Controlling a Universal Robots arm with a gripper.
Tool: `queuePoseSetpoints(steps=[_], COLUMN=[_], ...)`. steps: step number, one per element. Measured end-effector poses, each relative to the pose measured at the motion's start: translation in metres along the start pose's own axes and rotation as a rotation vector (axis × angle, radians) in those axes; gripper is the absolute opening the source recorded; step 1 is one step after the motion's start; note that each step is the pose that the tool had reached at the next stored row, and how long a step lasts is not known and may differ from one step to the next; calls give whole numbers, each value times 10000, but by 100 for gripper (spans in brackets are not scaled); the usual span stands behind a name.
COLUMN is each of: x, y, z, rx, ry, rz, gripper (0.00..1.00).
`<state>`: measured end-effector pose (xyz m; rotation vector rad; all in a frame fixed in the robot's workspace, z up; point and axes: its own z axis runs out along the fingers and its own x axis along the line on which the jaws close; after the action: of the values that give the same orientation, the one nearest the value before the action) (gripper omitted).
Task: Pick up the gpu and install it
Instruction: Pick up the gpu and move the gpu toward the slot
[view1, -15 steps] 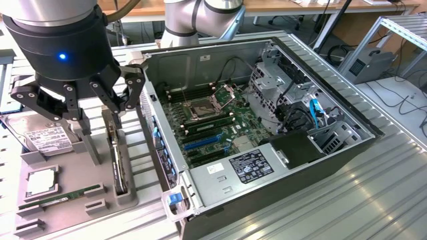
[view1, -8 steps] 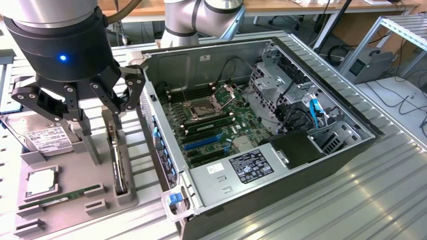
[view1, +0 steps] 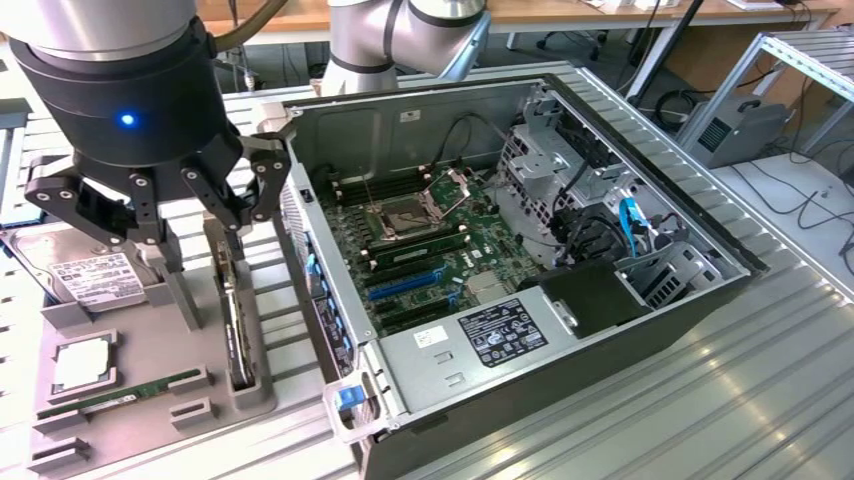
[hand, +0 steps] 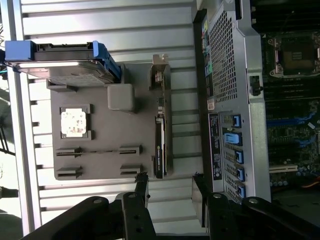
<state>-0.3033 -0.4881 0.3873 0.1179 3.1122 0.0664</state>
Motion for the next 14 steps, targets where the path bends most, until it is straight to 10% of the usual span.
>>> queuePoseSetpoints(steps=[14], x=[1], y=[-2], z=[26], rx=[0], ry=[0], rz=[0], gripper=[48])
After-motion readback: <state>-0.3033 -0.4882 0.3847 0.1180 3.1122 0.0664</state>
